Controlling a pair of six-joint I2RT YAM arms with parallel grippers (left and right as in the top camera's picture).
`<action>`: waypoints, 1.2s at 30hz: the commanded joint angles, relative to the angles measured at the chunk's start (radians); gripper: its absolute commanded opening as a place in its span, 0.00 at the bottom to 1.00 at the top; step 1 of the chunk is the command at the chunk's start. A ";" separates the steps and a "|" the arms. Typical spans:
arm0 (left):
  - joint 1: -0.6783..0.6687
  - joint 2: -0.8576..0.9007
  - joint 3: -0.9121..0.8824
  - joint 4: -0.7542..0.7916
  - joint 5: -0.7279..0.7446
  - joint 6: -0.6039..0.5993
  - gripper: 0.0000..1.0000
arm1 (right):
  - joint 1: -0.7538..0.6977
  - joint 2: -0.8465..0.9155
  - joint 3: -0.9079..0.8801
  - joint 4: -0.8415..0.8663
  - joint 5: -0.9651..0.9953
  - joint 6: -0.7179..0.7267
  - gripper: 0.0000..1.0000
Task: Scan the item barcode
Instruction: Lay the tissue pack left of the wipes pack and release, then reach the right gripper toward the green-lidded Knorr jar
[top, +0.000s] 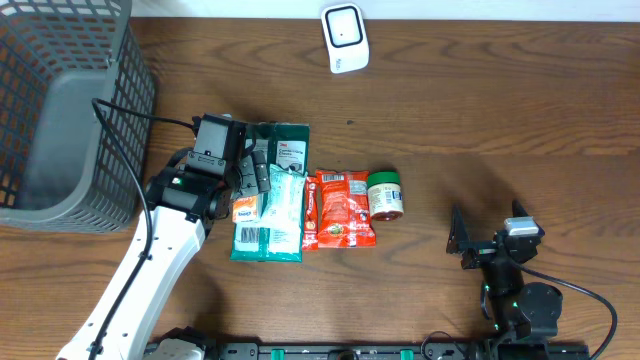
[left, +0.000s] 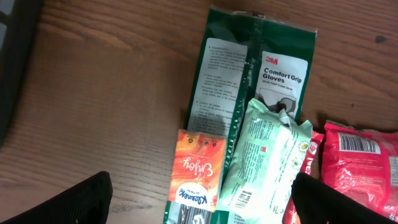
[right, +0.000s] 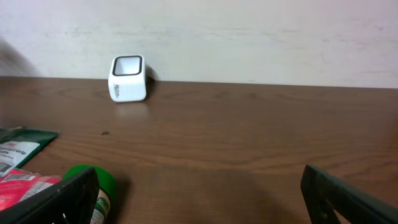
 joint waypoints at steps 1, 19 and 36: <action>0.000 -0.003 0.024 0.001 -0.020 0.009 0.93 | -0.010 -0.002 -0.001 -0.004 0.002 0.003 0.99; 0.000 -0.003 0.024 0.002 -0.020 0.009 0.93 | -0.010 -0.002 0.016 -0.002 -0.016 0.075 0.99; 0.000 -0.003 0.024 0.002 -0.020 0.008 0.93 | -0.010 0.368 0.760 -0.539 -0.018 0.075 0.99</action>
